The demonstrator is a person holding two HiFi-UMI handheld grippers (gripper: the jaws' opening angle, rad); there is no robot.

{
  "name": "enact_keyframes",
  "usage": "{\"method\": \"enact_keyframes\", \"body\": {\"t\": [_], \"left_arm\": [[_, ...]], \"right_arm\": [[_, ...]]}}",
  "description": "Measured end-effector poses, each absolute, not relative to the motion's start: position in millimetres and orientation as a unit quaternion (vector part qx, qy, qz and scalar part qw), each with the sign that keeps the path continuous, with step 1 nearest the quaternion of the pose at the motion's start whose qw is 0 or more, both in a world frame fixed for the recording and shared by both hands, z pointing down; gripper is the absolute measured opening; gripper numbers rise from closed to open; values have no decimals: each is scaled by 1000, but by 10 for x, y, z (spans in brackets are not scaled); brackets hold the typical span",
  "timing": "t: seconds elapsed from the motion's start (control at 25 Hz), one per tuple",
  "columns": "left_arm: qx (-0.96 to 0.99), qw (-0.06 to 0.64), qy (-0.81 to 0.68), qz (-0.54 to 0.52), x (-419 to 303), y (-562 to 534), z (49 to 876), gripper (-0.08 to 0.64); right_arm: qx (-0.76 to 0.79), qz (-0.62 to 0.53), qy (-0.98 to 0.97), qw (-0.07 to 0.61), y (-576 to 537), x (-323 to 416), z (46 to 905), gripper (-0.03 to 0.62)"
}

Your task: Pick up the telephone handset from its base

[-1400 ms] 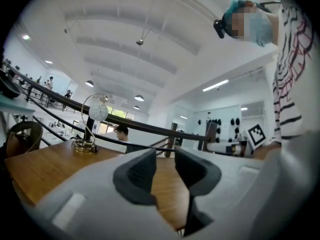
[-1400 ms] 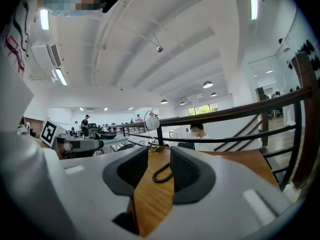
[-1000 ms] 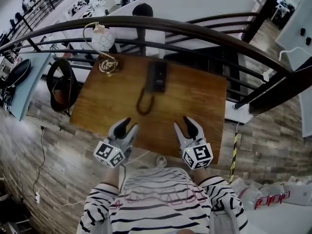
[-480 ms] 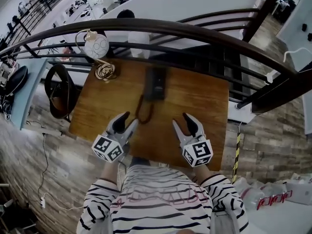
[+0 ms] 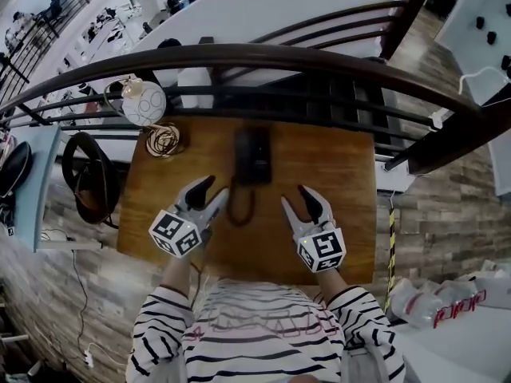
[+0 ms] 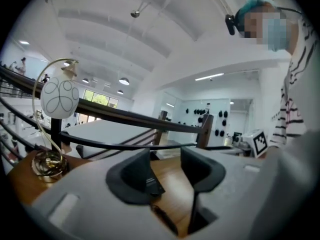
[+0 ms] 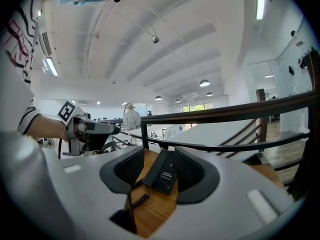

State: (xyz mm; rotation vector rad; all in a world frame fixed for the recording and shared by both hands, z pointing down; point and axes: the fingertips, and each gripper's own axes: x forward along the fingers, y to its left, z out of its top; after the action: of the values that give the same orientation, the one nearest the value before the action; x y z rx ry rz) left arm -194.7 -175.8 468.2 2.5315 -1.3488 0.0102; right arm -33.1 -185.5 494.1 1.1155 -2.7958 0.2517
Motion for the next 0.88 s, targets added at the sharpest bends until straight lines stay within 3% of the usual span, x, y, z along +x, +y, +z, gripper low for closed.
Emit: {"method": "enact_keyframes", "body": {"t": [0.88], "left_arm": [[885, 228, -403, 55, -2231, -3154, 5722, 192]], "right_arm": [[399, 101, -904, 115, -2851, -1071, 5712, 175]]}}
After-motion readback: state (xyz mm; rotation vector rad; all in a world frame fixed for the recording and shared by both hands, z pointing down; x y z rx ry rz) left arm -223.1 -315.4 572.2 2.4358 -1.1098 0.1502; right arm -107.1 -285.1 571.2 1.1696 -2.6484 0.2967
